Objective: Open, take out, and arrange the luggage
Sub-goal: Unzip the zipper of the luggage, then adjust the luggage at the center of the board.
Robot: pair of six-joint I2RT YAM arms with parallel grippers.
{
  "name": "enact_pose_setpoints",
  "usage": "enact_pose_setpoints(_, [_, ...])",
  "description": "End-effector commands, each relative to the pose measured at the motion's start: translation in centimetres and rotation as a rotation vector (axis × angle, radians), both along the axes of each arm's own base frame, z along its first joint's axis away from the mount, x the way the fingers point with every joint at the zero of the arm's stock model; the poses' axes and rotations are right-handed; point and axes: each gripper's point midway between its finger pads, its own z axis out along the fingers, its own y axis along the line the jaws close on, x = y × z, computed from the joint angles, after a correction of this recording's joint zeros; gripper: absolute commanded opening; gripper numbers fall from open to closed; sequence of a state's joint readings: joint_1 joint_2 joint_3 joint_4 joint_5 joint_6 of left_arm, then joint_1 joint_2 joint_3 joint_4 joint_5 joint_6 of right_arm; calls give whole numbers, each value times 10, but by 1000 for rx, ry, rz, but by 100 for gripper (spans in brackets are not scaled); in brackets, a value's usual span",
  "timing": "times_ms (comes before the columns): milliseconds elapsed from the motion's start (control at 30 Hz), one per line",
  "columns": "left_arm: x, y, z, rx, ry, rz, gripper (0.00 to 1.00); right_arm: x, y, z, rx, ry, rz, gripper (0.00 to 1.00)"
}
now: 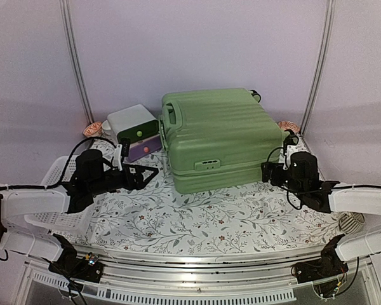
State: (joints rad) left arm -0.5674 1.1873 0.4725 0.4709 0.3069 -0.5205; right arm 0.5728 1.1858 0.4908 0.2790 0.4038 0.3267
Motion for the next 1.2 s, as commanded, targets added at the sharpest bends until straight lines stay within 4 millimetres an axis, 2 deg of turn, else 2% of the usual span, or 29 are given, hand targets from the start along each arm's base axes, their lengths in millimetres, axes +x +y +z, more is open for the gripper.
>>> enact_pose_setpoints(0, [4,-8,22,-35,-62,-29,95,-5,18,39,-8,-42,148,99])
enact_pose_setpoints(133, [6,-11,22,-31,-58,-35,96,-4,37,74,-1,-32,270,98])
enact_pose_setpoints(200, [8,-12,21,-26,-50,-36,96,-1,43,88,-3,1,309,99])
enact_pose_setpoints(233, [8,-13,21,-26,-48,-38,96,1,45,87,-11,41,330,99])
enact_pose_setpoints(267, [9,-14,22,-27,-46,-39,96,4,49,99,-3,51,353,99])
enact_pose_setpoints(367, [12,-17,24,-31,-43,-42,96,16,54,115,7,125,386,99])
enact_pose_setpoints(433, [15,-19,24,-29,-37,-42,96,25,53,125,18,161,379,99])
enact_pose_setpoints(467, [17,-20,24,-27,-35,-40,96,32,51,138,27,153,363,99])
enact_pose_setpoints(600, [28,-23,24,-19,-14,-21,96,56,37,157,43,145,270,99])
enact_pose_setpoints(733, [40,-30,29,-16,2,-15,96,79,17,157,67,169,209,99])
enact_pose_setpoints(867, [51,-35,39,-23,-5,-11,96,101,-5,146,114,220,186,99])
enact_pose_setpoints(1067, [68,-43,56,-55,-17,-17,97,132,-8,110,115,365,250,99])
enact_pose_setpoints(1167, [79,-54,54,-62,12,-53,97,143,-7,93,107,413,260,99])
